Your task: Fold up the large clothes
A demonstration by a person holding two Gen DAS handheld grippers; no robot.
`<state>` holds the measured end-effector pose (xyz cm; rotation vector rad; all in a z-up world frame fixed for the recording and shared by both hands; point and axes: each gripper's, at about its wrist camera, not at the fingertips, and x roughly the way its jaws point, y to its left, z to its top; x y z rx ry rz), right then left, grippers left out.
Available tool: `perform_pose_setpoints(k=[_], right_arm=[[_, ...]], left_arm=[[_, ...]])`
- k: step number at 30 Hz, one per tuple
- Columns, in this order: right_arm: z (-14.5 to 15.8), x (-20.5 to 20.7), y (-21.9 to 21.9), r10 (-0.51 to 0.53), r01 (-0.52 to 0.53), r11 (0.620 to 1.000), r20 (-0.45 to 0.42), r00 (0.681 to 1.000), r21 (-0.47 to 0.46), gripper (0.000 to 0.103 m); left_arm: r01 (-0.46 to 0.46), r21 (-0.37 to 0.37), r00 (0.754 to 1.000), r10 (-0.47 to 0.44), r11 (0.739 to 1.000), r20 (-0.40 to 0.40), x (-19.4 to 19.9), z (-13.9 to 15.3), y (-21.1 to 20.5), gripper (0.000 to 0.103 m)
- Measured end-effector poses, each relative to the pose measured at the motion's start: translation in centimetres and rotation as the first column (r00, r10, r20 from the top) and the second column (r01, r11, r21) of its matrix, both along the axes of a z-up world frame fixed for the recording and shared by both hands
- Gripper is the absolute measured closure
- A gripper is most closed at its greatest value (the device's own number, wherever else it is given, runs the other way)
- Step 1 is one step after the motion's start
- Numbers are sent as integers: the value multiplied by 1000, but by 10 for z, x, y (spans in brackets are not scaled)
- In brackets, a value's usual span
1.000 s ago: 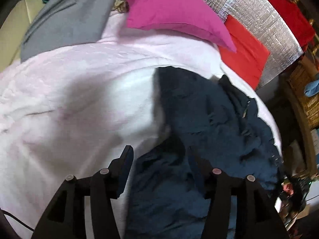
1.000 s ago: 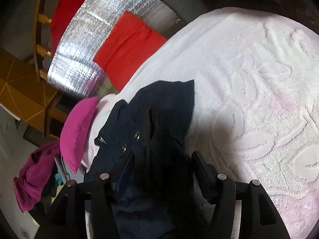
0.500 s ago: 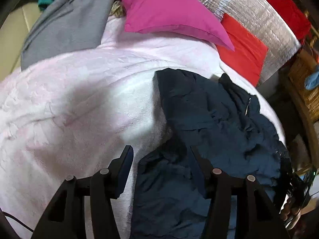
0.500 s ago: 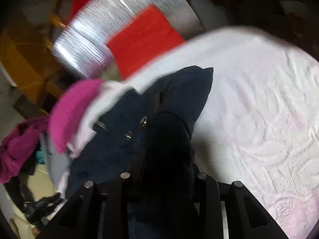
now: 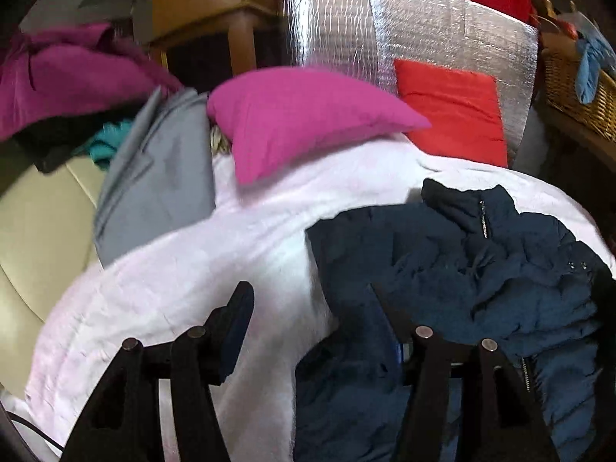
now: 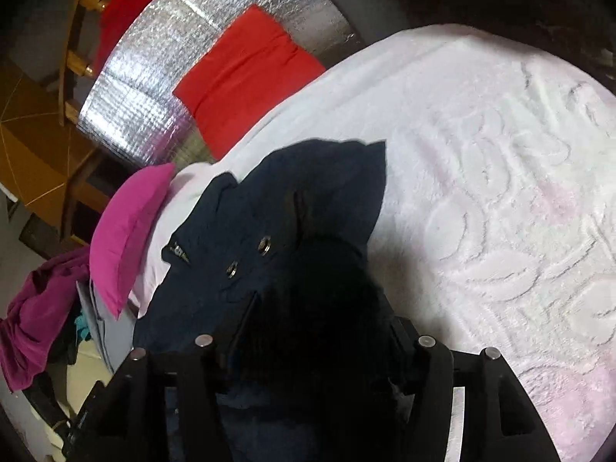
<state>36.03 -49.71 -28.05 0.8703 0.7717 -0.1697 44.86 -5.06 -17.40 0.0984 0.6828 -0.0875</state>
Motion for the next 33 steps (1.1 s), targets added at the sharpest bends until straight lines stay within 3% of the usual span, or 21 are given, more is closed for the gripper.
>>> perform_pose_setpoints(k=[5, 11, 14, 15, 16, 20, 24, 26, 28, 31, 33], right_arm=[[0, -5, -11, -54, 54, 999, 24, 998, 7, 42], [-8, 0, -12, -30, 30, 999, 16, 999, 18, 42], [-13, 5, -10, -8, 7, 1000, 7, 1000, 28, 42], [-15, 6, -9, 0, 0, 1000, 5, 1000, 31, 42], [-16, 7, -8, 9, -9, 999, 3, 1000, 34, 42], [-22, 12, -2, 43, -43, 999, -12, 999, 34, 42], [-26, 16, 3, 70, -70, 997, 1, 998, 38, 42], [-26, 19, 6, 94, -94, 996, 7, 996, 13, 45], [-25, 21, 10, 110, -110, 994, 17, 994, -13, 58], [-22, 25, 18, 125, -125, 990, 6, 992, -72, 66], [-19, 26, 23, 134, -133, 985, 5, 991, -110, 70]], left_arm=[[1, 4, 1000, -1, 1000, 7, 0, 4, -3, 41], [-3, 16, 1000, 3, 1000, -4, 3, -1, -12, 40], [3, 0, 999, -3, 1000, -49, 11, -9, -15, 34], [10, -17, 996, -12, 1000, -83, 17, -14, -15, 24], [14, -44, 992, -19, 999, -126, 24, -20, -15, 19], [-37, -211, 950, -31, 977, -311, 53, -51, -3, 19], [-76, -432, 925, -98, 899, -367, 67, -73, 7, 19], [-52, -502, 928, -143, 863, -343, 67, -74, 5, 21], [-38, -540, 929, -169, 841, -329, 67, -75, 1, 27], [-39, -493, 935, -142, 869, -324, 66, -78, -9, 49], [-47, -491, 939, -130, 870, -318, 66, -81, -10, 59]])
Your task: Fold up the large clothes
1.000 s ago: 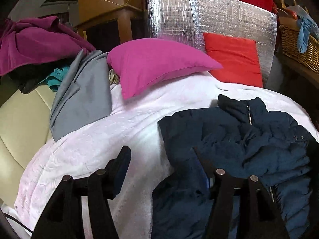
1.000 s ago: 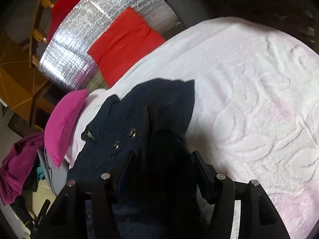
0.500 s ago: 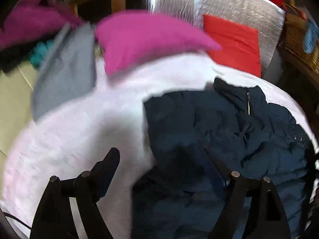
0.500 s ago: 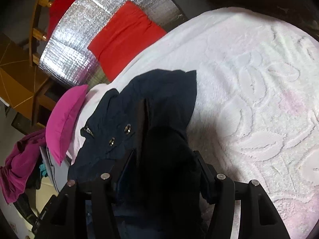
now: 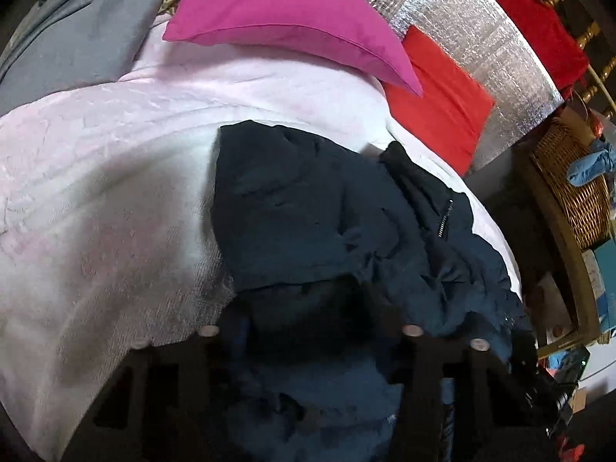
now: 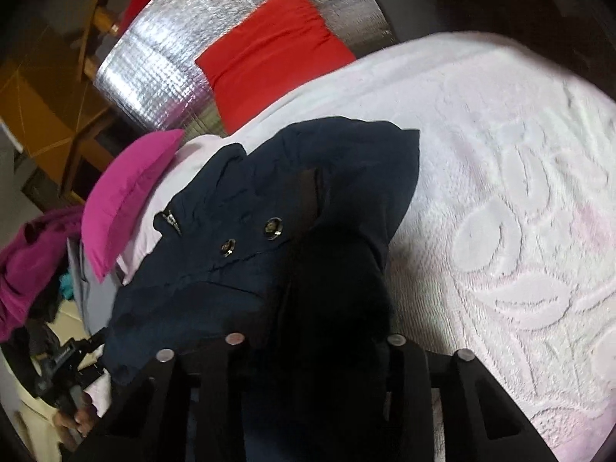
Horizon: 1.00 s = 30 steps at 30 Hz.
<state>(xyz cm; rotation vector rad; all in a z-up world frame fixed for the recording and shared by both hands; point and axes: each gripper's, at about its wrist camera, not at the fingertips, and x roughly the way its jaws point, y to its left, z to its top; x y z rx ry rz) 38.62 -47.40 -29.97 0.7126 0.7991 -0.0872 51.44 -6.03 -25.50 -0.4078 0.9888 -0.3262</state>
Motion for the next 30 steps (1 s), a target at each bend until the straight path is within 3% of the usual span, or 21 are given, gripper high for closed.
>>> perform_pose_setpoints(k=[3, 6, 9, 10, 12, 14, 16, 21, 25, 30], right_arm=[[2, 1, 3, 11, -11, 1000, 3, 1000, -29, 70], [-4, 3, -1, 12, -12, 1000, -7, 1000, 5, 70], [-11, 4, -6, 8, -7, 998, -13, 1000, 62, 64], [-12, 3, -7, 9, -8, 997, -9, 1000, 83, 64], [-15, 2, -10, 5, -4, 993, -3, 1000, 117, 63], [-15, 2, -11, 5, -6, 992, 8, 1000, 129, 66], [-11, 2, -7, 5, -7, 995, 21, 1000, 99, 70], [12, 1, 8, 0, 3, 999, 60, 998, -51, 77], [22, -1, 6, -60, 70, 993, 102, 993, -99, 78], [-3, 5, -1, -75, 77, 996, 38, 996, -48, 73]], left_arm=[[2, 13, 1000, -3, 1000, 17, 2, 1, -1, 64], [2, 33, 1000, -2, 999, 1, 8, -3, -3, 63], [11, 36, 1000, -10, 999, -24, 11, -7, -3, 50], [13, 30, 1000, -12, 999, -26, 12, -9, -2, 49], [13, 15, 1000, -13, 1000, -20, 13, -10, -1, 49], [10, 19, 1000, -10, 1000, -7, 12, -8, -1, 58], [-6, 22, 1000, 5, 1000, 11, 15, -5, -2, 70], [14, 85, 998, -19, 996, 52, 23, 5, -14, 77], [4, 67, 998, -8, 998, 62, 27, 6, -18, 77], [2, 124, 999, -7, 992, 33, 28, -1, -22, 70]])
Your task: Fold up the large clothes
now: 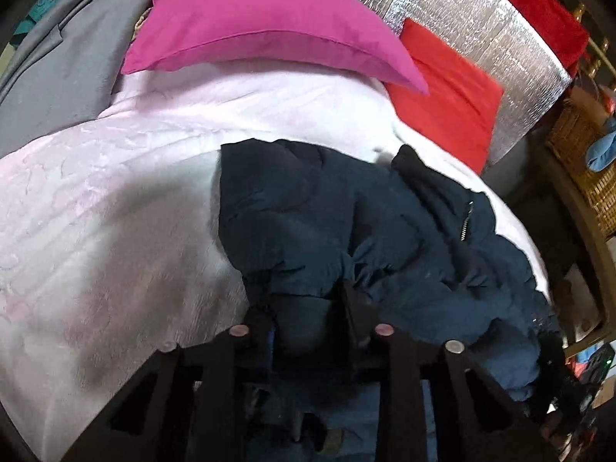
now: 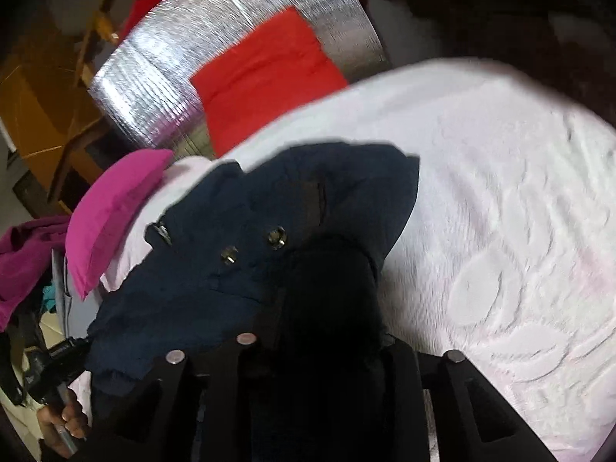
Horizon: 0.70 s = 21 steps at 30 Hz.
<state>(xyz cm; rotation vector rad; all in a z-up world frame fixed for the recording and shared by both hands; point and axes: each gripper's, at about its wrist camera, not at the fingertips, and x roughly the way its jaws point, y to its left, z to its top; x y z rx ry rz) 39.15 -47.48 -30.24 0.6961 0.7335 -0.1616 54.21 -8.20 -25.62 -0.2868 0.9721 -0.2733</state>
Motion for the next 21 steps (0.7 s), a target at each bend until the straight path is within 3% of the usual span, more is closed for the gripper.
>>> perform_pose_setpoints(k=[5, 10, 16, 21], right_arm=[[-2, -11, -13, 0, 3, 989, -18, 1000, 149, 60], [7, -33, -23, 11, -7, 985, -25, 1000, 170, 59], [26, -54, -22, -26, 28, 993, -18, 1000, 114, 59], [42, -73, -15, -19, 19, 995, -4, 1000, 94, 59]], left_arm=[[-19, 3, 999, 19, 1000, -42, -7, 7, 11, 51], [-37, 78, 999, 39, 996, -23, -35, 27, 37, 42], [-75, 122, 997, 76, 990, -9, -82, 37, 74, 41], [-42, 187, 999, 44, 982, -6, -121, 36, 86, 41]])
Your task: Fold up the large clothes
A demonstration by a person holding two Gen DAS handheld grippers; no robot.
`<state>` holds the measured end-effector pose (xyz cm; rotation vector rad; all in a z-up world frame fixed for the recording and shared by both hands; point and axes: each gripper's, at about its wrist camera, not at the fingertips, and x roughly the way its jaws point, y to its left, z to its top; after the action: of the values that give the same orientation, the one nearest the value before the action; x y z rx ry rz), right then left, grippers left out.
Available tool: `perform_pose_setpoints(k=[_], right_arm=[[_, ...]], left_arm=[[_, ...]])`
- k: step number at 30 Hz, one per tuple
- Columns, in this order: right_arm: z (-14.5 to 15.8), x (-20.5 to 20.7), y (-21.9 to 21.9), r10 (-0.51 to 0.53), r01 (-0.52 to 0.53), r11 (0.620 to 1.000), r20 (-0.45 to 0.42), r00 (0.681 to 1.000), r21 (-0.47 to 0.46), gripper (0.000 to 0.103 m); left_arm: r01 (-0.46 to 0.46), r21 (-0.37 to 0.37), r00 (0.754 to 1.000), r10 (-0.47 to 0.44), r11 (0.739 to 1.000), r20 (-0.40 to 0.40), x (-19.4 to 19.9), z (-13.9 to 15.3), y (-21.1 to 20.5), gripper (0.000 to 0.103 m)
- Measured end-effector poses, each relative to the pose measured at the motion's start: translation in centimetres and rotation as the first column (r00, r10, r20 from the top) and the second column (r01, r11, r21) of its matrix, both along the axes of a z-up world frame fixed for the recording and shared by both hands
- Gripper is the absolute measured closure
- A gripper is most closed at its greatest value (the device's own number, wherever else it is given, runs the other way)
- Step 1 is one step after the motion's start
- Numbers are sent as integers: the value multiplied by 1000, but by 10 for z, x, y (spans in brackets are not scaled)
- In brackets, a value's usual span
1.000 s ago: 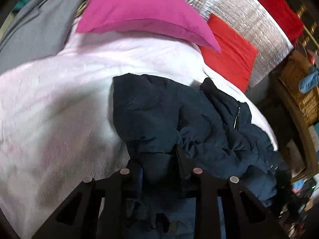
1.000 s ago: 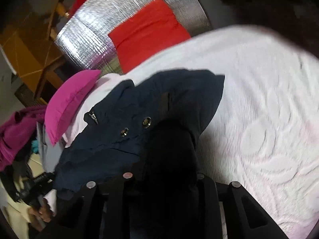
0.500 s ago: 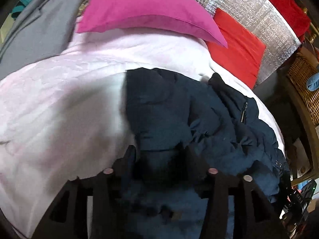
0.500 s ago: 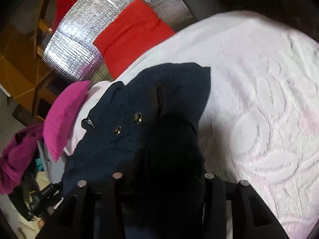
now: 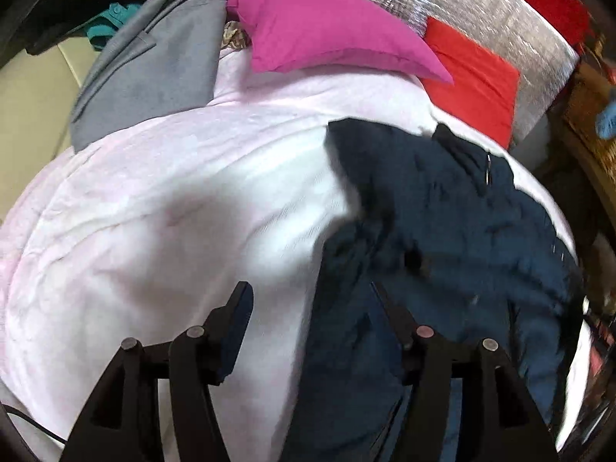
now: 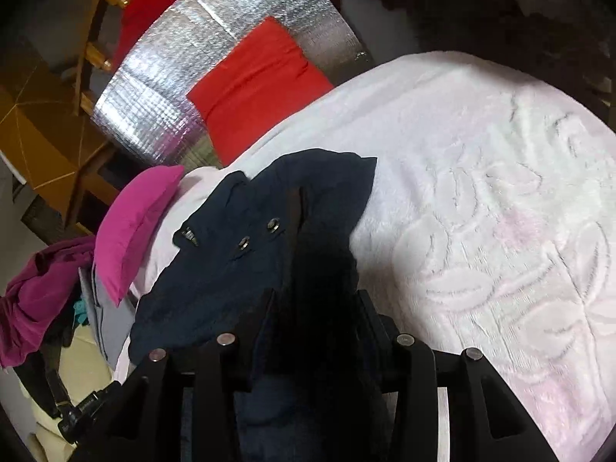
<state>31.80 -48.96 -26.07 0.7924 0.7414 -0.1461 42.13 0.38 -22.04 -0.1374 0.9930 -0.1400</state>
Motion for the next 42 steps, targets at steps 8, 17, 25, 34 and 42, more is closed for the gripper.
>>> perform_pose_setpoints(k=[8, 17, 25, 34, 42], right_arm=[[19, -46, 19, 80, -80, 996, 0, 997, -45, 59], [16, -110, 31, 99, -99, 995, -26, 995, -16, 59], [3, -162, 36, 115, -115, 993, -45, 992, 13, 50], [-14, -206, 39, 124, -120, 991, -88, 988, 58, 50], [-39, -221, 46, 145, -129, 987, -174, 974, 97, 50]], left_arm=[[91, 95, 996, -90, 991, -13, -76, -10, 8, 41], [139, 172, 990, -140, 975, -8, -138, -17, 7, 35], [97, 102, 992, -88, 990, -93, -174, -36, 33, 35], [135, 2, 981, -133, 991, -142, -196, -44, 35, 35], [153, 32, 981, -148, 988, -122, -205, -46, 27, 42]])
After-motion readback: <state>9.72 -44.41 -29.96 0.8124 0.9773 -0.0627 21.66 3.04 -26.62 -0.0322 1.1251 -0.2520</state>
